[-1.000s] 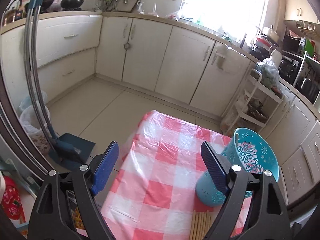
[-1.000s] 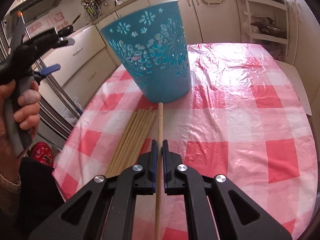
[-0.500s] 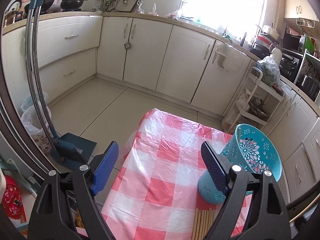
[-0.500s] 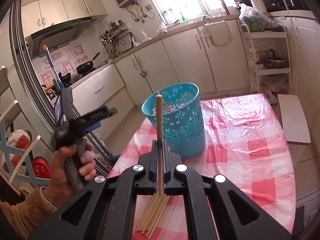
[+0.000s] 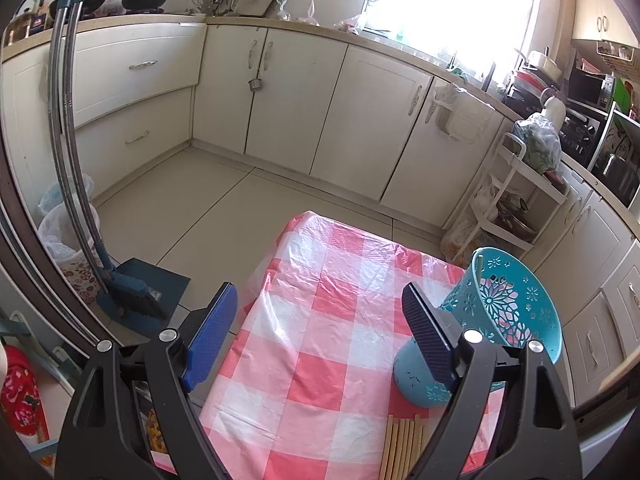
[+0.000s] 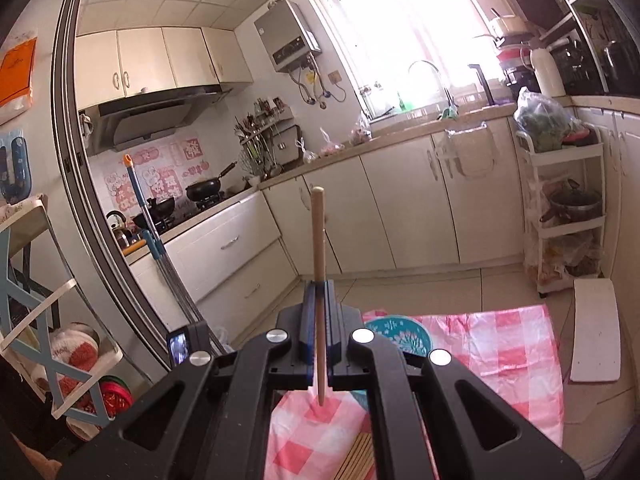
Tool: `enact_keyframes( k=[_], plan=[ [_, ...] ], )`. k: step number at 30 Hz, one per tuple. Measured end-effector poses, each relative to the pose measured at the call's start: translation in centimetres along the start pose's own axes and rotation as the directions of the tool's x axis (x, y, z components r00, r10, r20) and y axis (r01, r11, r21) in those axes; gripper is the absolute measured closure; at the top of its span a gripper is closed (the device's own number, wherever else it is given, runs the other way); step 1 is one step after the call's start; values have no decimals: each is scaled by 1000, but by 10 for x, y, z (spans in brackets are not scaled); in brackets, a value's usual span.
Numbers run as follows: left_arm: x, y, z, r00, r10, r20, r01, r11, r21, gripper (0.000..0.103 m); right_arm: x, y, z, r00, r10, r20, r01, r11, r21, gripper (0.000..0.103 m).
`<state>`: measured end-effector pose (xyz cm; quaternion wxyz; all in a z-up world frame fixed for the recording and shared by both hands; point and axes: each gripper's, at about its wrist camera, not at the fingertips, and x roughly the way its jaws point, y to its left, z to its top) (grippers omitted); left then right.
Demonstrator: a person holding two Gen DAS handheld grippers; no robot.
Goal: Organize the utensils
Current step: 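Carry the chopstick over the teal basket and open the right tool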
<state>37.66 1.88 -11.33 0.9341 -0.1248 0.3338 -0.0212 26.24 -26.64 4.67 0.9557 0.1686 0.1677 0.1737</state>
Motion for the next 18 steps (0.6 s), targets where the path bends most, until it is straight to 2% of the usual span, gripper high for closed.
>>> enact_keyframes(
  k=[3,6,11,18],
  plan=[
    [-1,2,0,1000,-1,0,1,1000,-4,23,17,1,10,1000,-19,8,19,999,-27,98],
    [-2,1,1,1000,4,7,-4,1000,1,23,43,-7,8,997,-69,-26,68,997,-35,98],
    [-7,-4,1,999,15,33,-16,999,33,23,90,-26,-19,977,-166,-134,160,985,-60,98],
    [-10,-13,0,999,15,41,-18,997,72,22,115,-35,-50,955,-191,-228,181,981,-65,98]
  ],
)
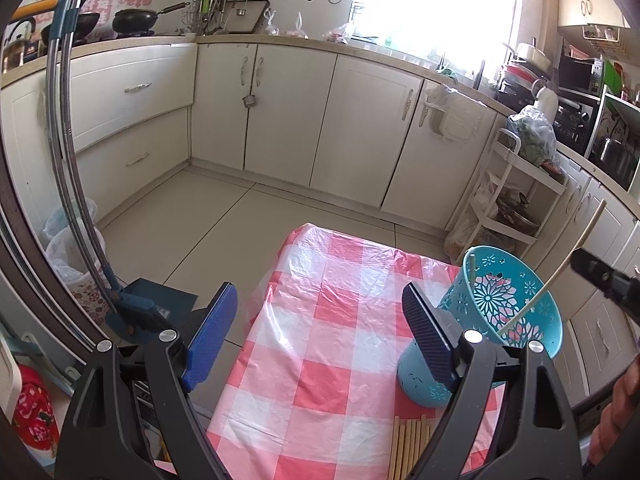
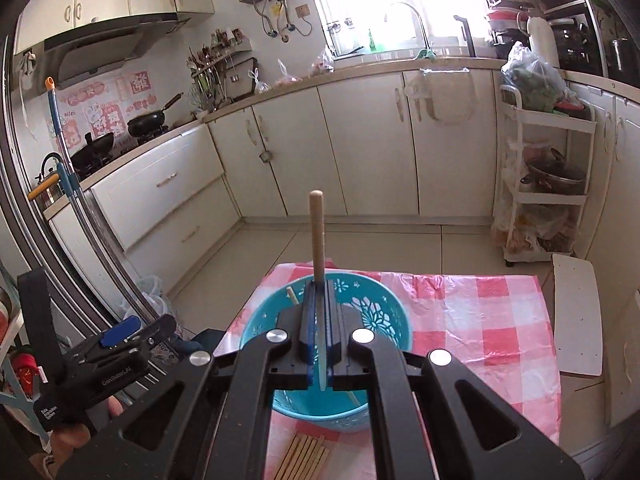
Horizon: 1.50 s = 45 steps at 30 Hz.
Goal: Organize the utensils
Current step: 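Carry the chopstick over the teal basket and open the right tool, then bring both tools back down to the chopstick bundle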
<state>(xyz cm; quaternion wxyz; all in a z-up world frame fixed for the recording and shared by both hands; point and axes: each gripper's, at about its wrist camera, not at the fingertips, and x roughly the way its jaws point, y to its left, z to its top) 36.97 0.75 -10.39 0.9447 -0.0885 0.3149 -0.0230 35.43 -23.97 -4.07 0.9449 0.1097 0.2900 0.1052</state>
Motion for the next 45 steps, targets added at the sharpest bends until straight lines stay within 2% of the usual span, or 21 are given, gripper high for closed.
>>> enact_keyframes(
  k=[5,7,9,13,15,18,21,25,32,39,41,45],
  plan=[
    [-1,-2,-2,1000,7,1,-7,1000,19,22,5,3,-8,999,2,-42,-3,1000,-9,97],
    [-1,-3,-3,1000,15,3,-15,999,28,22,2,5,-8,999,-2,-40,2,1000,-8,93],
    [0,-3,-5,1000,22,1,-22,999,33,22,-9,7,-9,1000,-6,-13,6,1000,-2,88],
    [-1,-4,-9,1000,29,-8,-28,999,44,22,-42,16,-21,998,-13,60,13,1000,5,88],
    [-3,-4,-11,999,30,-12,-29,998,53,22,-53,21,-39,998,-19,56,19,1000,4,88],
    [-8,-3,-20,999,36,-26,-34,997,62,22,-47,24,-80,999,-18,-49,18,1000,12,88],
    [-10,2,-37,996,39,-74,-35,998,57,22,-25,24,-124,982,-20,-185,28,999,37,88],
    [-9,8,-63,987,54,-153,-45,997,63,22,3,30,-156,962,-33,-271,43,999,30,88],
    [-4,13,-82,974,81,-211,-62,994,94,22,36,26,-182,940,-111,-322,127,991,31,89],
    [7,2,-88,962,85,-260,-49,989,140,22,35,19,-187,938,-122,-326,138,990,26,89],
    [13,-4,-94,955,87,-282,-41,985,166,22,38,17,-188,937,-126,-327,140,990,18,94],
    [25,-16,-107,937,85,-340,-14,979,205,22,37,15,-188,936,-123,-331,127,992,-10,95]
  ],
)
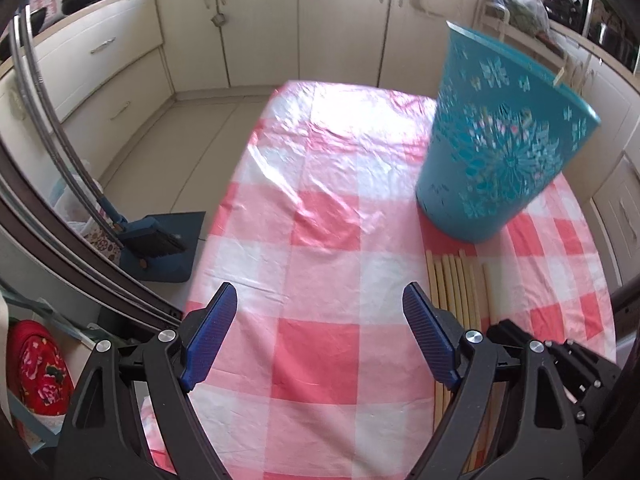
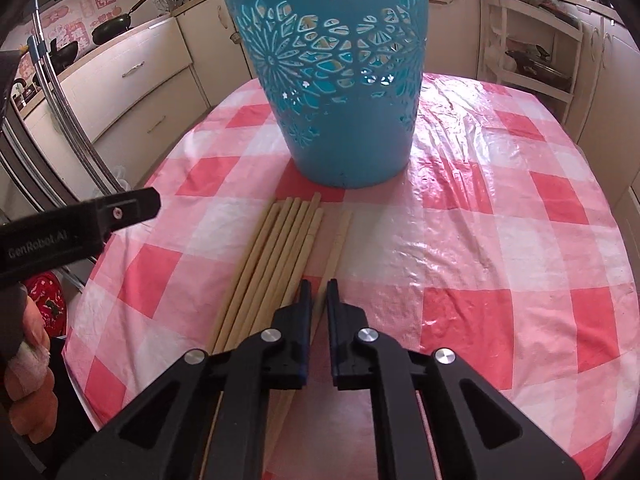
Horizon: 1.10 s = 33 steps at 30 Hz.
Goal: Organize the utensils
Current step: 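Bring both tools back down to the chopstick bundle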
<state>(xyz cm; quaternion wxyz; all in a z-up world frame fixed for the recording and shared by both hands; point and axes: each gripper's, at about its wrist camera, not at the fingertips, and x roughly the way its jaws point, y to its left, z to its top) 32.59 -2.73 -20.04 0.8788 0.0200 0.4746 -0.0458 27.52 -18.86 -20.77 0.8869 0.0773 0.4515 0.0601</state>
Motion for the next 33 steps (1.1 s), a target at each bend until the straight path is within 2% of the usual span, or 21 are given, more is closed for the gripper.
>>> enact_keyframes(
  k=[6,15,23,31,33],
  plan=[
    [16,-22,-5,999,-14,-43,16,999,49,22,-9,-13,-6,1000,-3,-18,3,1000,-30,95],
    [31,-45,-7,996,-23,-82,30,996,88,22,-14,-27,-10,999,38,-8,-38,999,18,95],
    [40,-49,-8,995,-3,-101,12,995,96,22,-13,-31,-9,998,65,-2,-65,997,31,95],
    [46,-52,-6,994,5,-106,6,995,99,22,-13,-31,-9,998,59,3,-59,998,28,95],
    [48,-51,-5,994,-2,-107,12,996,89,26,-12,-31,-7,999,54,5,-54,998,29,95]
  ],
)
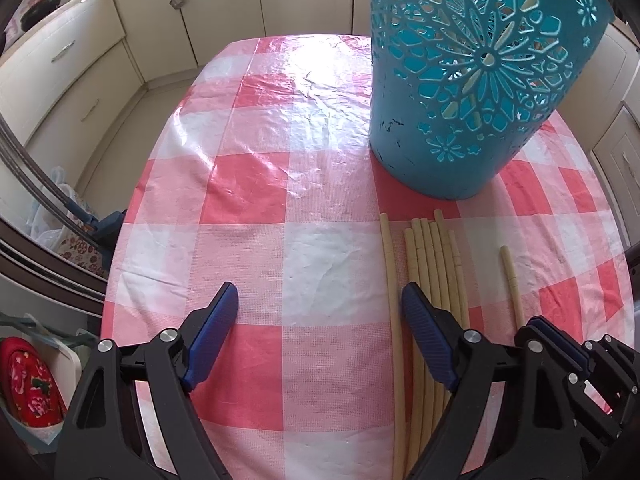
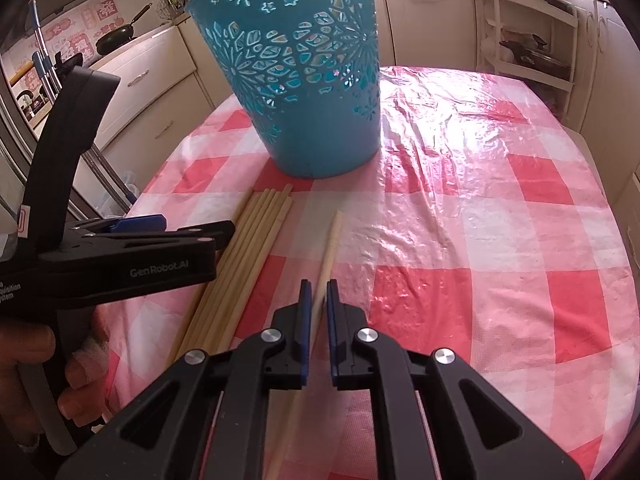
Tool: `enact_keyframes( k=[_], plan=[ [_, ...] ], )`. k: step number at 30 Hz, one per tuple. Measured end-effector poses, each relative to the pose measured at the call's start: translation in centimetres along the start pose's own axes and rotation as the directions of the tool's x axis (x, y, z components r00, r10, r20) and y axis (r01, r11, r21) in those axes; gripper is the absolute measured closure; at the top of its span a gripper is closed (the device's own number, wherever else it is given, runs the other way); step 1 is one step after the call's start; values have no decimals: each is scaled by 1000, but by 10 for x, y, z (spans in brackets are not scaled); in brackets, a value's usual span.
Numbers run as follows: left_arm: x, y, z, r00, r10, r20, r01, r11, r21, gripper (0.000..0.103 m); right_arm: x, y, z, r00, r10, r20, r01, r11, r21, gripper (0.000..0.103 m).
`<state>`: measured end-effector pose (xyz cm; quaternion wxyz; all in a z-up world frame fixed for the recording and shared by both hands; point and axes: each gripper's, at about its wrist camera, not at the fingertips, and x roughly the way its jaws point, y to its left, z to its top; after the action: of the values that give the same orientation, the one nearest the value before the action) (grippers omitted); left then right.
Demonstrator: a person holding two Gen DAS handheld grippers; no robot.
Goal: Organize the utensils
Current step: 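Bring both tools back down to the chopstick bundle, then grasp a chopstick with the left tool while the right tool grasps another, then lift the chopstick with the left tool and drop it into the basket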
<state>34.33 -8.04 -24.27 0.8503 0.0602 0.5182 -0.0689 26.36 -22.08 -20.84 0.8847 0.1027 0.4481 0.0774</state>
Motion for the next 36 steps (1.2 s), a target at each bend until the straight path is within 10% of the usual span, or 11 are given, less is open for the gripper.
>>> enact_keyframes(
  k=[14,19,36],
  plan=[
    [-6,-14,1,999,-26,28,25,999,48,51,10,1,15,999,-28,-21,28,999,-22,95],
    [-7,-9,3,997,-79,25,78,996,39,98,10,1,13,999,-36,-7,36,999,-23,96],
    [-61,47,5,974,-184,134,195,978,-78,99,0,0,2,999,-43,-23,43,999,-23,97]
  ],
)
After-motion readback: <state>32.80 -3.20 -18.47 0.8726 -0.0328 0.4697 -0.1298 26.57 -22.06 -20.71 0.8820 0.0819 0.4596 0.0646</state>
